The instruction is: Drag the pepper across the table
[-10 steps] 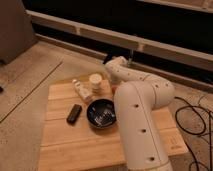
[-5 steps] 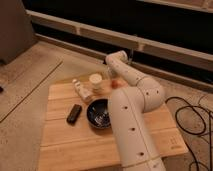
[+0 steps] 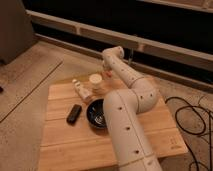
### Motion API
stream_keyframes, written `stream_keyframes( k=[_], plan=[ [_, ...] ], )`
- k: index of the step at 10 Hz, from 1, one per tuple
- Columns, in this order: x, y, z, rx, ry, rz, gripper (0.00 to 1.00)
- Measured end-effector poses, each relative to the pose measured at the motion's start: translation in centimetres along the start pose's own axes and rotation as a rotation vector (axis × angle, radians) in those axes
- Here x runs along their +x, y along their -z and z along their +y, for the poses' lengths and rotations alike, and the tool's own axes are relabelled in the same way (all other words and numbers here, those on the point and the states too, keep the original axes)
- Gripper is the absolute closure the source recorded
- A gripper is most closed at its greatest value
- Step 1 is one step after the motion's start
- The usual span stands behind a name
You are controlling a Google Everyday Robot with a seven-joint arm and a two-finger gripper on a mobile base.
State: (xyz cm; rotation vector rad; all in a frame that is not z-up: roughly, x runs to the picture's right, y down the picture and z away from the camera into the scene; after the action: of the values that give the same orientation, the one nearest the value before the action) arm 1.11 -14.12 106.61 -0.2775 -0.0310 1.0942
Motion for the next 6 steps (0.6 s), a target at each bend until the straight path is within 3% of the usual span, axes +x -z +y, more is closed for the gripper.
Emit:
stream_keyframes(
  k=[6],
  plan=[
    [0.01,0.01,-0.05,0.001,0.000,0.000,0.28]
  ],
)
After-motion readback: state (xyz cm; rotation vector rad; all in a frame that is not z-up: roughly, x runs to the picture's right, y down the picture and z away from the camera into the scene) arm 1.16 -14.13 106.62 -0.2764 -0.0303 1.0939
